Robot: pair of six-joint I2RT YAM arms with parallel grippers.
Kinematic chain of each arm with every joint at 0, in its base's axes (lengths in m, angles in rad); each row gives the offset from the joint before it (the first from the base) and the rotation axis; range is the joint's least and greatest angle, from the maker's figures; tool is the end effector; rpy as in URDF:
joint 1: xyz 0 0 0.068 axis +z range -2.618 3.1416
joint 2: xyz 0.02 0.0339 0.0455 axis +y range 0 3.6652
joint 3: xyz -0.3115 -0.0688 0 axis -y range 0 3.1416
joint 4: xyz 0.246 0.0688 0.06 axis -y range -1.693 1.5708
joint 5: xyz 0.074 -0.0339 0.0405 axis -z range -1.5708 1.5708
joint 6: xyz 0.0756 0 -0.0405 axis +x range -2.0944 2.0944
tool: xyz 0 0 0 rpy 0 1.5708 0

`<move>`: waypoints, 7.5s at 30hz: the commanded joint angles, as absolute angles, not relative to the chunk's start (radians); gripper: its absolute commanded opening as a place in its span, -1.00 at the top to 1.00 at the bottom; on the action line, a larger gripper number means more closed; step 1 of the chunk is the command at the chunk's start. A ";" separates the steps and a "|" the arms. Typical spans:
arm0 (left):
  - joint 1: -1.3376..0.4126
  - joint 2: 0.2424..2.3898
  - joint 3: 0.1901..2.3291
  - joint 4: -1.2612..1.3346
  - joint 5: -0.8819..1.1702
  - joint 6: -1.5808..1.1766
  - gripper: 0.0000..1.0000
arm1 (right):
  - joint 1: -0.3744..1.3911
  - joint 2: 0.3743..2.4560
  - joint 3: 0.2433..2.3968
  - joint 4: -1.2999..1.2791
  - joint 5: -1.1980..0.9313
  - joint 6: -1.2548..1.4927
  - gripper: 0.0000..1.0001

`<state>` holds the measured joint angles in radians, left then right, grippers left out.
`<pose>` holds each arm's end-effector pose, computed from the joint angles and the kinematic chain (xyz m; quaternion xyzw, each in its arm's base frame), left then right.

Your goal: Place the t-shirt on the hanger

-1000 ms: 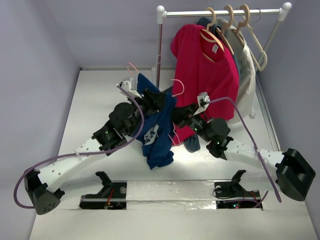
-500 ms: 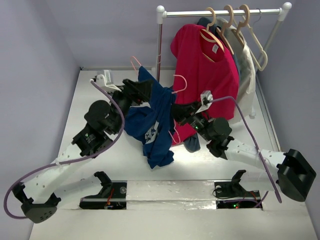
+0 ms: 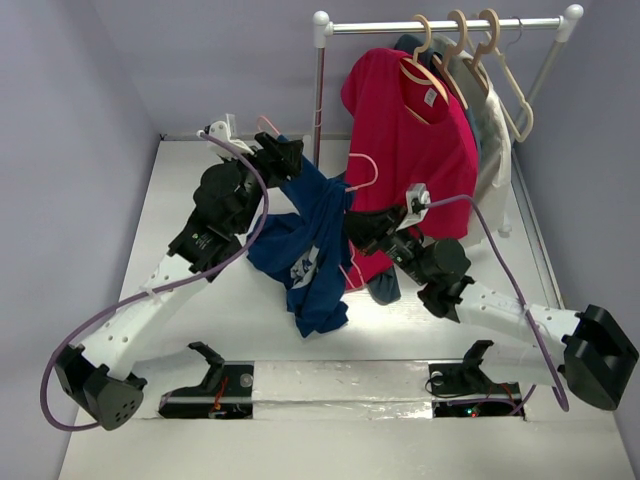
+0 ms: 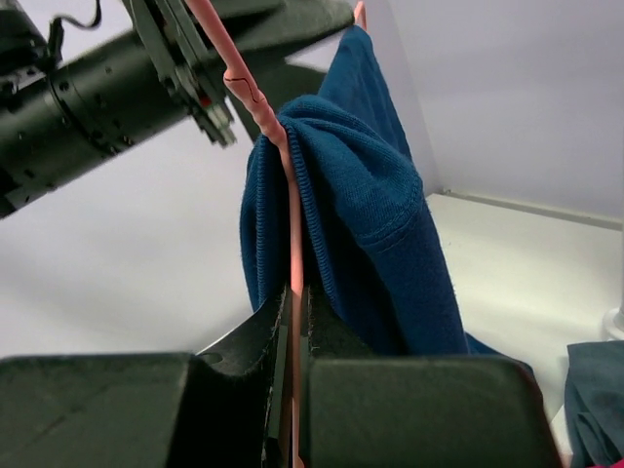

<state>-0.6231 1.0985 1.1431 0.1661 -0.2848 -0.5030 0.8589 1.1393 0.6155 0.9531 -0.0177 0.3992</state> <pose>0.2273 -0.1372 0.4925 -0.0728 0.6280 -0.3354 0.6985 0.1746 0.2044 0.3876 -0.1303 0.5243 0.4990 0.6776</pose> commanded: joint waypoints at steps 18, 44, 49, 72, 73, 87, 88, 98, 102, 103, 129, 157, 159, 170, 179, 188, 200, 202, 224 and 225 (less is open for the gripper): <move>-0.598 1.115 1.111 0.310 -0.340 -0.430 -0.17 | 0.864 1.078 0.604 1.009 -0.037 0.399 1.00; -0.683 1.103 0.870 0.543 -0.143 -0.716 -0.22 | 0.864 1.239 0.791 0.902 -0.006 0.288 1.00; -0.683 1.098 0.841 0.566 -0.175 -0.747 -0.17 | 0.864 1.267 0.813 0.885 -0.009 0.287 1.00; -0.683 1.003 0.759 0.667 -0.221 -0.837 1.00 | 0.864 1.119 0.784 0.505 0.029 0.359 -0.31; -0.683 0.994 0.758 0.672 -0.222 -0.845 1.00 | 0.864 1.102 0.770 0.485 0.029 0.359 -0.42; -0.673 0.888 0.770 0.733 -0.173 -0.911 1.00 | 0.864 1.084 0.370 0.705 -0.061 0.477 0.48; -0.673 0.884 0.770 0.732 -0.173 -0.911 1.00 | 0.864 1.107 0.371 0.724 -0.074 0.474 0.35; -0.673 0.848 0.762 0.710 -0.163 -0.914 1.00 | 0.864 1.363 0.488 0.850 -0.172 0.437 -0.19; -0.673 0.847 0.759 0.703 -0.166 -0.910 1.00 | 0.864 1.440 0.549 0.885 -0.199 0.425 -0.19; -0.673 0.848 0.759 0.700 -0.167 -0.908 1.00 | 0.864 1.450 0.557 0.890 -0.205 0.425 -0.20; -0.673 0.936 0.936 0.983 -0.176 -0.781 1.00 | 1.009 1.308 0.390 0.755 -0.080 0.509 1.00; -0.664 0.715 0.549 0.922 -0.176 -0.999 1.00 | 1.084 1.092 0.752 0.021 0.067 0.290 -0.04; -0.664 0.712 0.549 0.919 -0.179 -0.997 1.00 | 1.085 1.089 0.744 0.037 0.055 0.291 -0.03; -0.664 0.736 0.525 0.928 -0.195 -1.011 1.00 | 1.144 1.103 0.819 0.086 0.080 0.296 0.89; -0.664 0.735 0.500 0.940 -0.175 -1.061 1.00 | 1.154 1.157 0.922 0.155 0.293 0.239 0.86; -0.664 0.722 0.479 0.946 -0.180 -1.083 1.00 | 1.154 1.233 0.966 0.147 0.279 0.225 0.38; -0.664 0.741 0.442 1.017 -0.167 -1.183 1.00 | 1.183 1.307 0.928 0.202 0.278 0.236 0.07; -0.664 0.739 0.433 1.020 -0.169 -1.196 1.00 | 1.183 1.313 0.928 0.206 0.310 0.226 -0.02; -0.664 0.649 0.701 0.402 -0.290 -0.738 -0.45 | 1.183 1.115 0.831 0.054 0.261 0.318 1.00; -0.664 0.649 0.707 0.384 -0.285 -0.727 -0.44 | 1.183 1.109 0.831 0.042 0.262 0.319 1.00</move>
<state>-0.6655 0.6617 0.6624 0.4763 -0.2668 -0.8425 1.1843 1.1603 0.8284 0.0475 0.2691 0.2920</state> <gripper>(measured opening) 0.725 0.122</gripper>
